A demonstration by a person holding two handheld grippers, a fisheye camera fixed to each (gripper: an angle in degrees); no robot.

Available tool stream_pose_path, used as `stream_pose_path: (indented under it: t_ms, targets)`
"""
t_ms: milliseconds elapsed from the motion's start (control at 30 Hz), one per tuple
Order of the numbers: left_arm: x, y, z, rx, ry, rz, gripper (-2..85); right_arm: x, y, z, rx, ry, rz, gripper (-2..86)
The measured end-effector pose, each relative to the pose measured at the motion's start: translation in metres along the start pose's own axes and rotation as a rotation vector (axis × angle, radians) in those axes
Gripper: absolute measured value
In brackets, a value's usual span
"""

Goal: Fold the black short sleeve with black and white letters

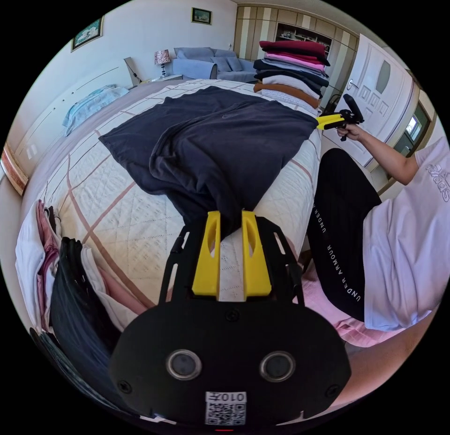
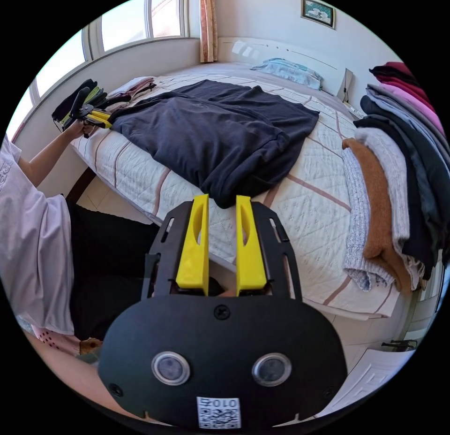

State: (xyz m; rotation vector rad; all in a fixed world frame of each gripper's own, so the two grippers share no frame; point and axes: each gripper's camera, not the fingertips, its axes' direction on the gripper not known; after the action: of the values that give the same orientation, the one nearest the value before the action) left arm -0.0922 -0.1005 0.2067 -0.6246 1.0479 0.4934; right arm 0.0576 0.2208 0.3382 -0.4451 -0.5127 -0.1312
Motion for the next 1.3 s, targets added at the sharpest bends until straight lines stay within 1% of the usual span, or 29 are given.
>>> stream_pose_path:
  t_ms: [233, 300, 400, 467, 533, 600, 667, 733, 800, 867, 1033, 1133, 1233, 1300]
  targets:
    - [0.004, 0.0, -0.006, -0.031, -0.041, 0.025, 7.3, 0.005, -0.003, 0.007, 0.011, 0.019, 0.002, 3.9]
    - [0.0, -0.001, -0.009, -0.043, -0.018, 0.016, 6.2, 0.01, -0.004, 0.003, 0.012, 0.005, 0.014, 3.1]
    - [-0.012, 0.0, -0.018, -0.07, 0.052, 0.005, 4.5, 0.018, -0.004, -0.008, 0.0, -0.017, 0.017, 2.4]
    - [-0.029, 0.003, -0.032, -0.063, 0.171, -0.037, 3.4, 0.024, -0.004, -0.021, 0.002, -0.027, 0.015, 2.2]
    - [-0.041, 0.006, -0.046, -0.055, 0.228, -0.078, 2.7, 0.029, -0.003, -0.036, 0.001, -0.051, -0.004, 2.1]
    - [-0.048, 0.007, -0.06, -0.061, 0.255, -0.119, 2.2, 0.031, 0.0, -0.054, -0.01, -0.056, -0.037, 2.3]
    - [-0.046, 0.009, -0.071, -0.113, 0.274, -0.135, 1.7, 0.032, 0.003, -0.059, -0.023, -0.064, -0.062, 2.5]
    - [-0.045, 0.012, -0.07, -0.149, 0.28, -0.152, 1.6, 0.034, 0.005, -0.051, -0.067, -0.083, -0.071, 2.7]
    - [-0.045, 0.019, -0.059, -0.197, 0.302, -0.179, 1.5, 0.038, 0.008, -0.028, -0.142, -0.163, -0.063, 3.0]
    - [-0.041, 0.028, -0.045, -0.255, 0.324, -0.205, 1.6, 0.034, 0.01, -0.019, -0.177, -0.186, -0.078, 3.0]
    - [-0.032, 0.04, -0.042, -0.152, 0.259, -0.213, 2.5, 0.041, 0.024, -0.012, -0.12, -0.163, -0.035, 2.6]
    - [-0.019, 0.042, -0.043, -0.142, 0.254, -0.19, 3.7, 0.035, 0.028, -0.01, -0.123, -0.135, -0.055, 2.3]
    - [-0.007, 0.047, -0.056, -0.174, 0.231, -0.179, 4.7, 0.028, 0.034, -0.014, -0.132, -0.094, -0.06, 2.3]
    - [-0.004, 0.051, -0.065, -0.213, 0.193, -0.202, 5.2, 0.034, 0.042, -0.021, -0.136, -0.061, -0.013, 2.6]
